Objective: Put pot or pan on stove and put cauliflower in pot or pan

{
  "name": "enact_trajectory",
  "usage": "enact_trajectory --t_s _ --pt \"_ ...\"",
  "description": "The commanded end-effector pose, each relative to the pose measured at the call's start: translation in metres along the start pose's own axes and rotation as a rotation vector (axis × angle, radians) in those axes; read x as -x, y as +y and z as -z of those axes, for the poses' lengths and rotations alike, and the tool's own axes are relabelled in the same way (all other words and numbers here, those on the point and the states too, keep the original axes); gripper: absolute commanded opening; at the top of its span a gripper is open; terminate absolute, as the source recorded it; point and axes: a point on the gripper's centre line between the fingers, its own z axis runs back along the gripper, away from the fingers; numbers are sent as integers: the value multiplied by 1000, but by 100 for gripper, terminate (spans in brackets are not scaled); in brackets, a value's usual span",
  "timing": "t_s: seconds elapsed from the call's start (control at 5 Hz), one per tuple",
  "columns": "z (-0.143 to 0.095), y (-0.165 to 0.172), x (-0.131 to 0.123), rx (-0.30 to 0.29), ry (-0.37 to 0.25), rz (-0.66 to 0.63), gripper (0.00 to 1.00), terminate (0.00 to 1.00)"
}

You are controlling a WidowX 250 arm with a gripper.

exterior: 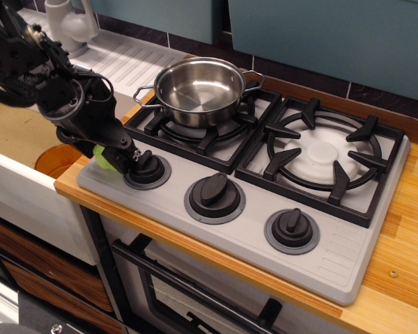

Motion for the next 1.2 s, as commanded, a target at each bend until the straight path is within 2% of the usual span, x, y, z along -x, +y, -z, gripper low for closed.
enact_trajectory --t_s 0.0,0.6,1.0 --pt "-18 8 -22 -3 -6 23 0 0" --pt "-69 5 -72 -43 79 -1 0 0" --pt "-64 -10 -108 -21 79 -25 0 0"
